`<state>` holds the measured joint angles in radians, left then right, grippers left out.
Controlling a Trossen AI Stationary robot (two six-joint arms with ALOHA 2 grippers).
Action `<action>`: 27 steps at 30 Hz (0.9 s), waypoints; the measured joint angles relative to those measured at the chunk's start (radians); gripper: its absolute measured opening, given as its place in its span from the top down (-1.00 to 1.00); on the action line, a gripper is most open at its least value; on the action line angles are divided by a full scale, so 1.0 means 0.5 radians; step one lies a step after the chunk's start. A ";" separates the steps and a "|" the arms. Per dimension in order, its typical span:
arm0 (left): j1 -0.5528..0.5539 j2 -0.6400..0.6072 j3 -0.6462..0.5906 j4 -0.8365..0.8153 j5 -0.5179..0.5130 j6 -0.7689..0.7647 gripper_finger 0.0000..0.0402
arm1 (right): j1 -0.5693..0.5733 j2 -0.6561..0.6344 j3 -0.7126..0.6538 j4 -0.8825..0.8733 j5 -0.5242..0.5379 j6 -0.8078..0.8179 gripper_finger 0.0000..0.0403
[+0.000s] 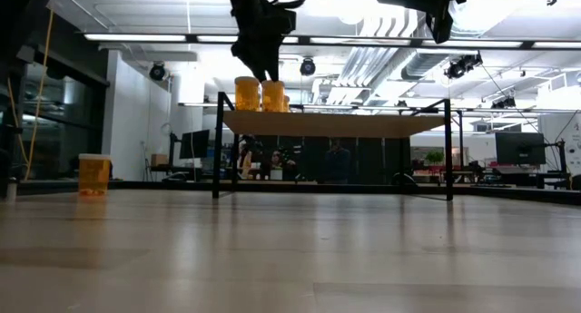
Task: Pick and place medicine bottles onto shelf by color
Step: Put the orange pill bottle on the shelf
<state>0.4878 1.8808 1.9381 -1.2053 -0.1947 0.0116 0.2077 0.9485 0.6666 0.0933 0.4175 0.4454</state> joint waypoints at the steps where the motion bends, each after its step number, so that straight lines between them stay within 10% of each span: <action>1: 0.007 -0.013 0.000 0.000 0.000 0.000 -0.46 | 0.000 0.000 0.000 0.000 0.000 0.000 1.00; 19: -0.112 -0.459 -0.049 0.382 0.258 -0.233 -0.46 | 0.000 0.001 -0.001 0.000 0.000 -0.043 1.00; 27: -0.492 -1.188 -1.049 1.453 0.044 -0.405 -0.46 | 0.000 0.001 -0.001 0.000 0.000 -0.048 1.00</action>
<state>0.2418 1.2865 1.4137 -0.4786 -0.1729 -0.1907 0.2077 0.9489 0.6663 0.0933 0.4175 0.4213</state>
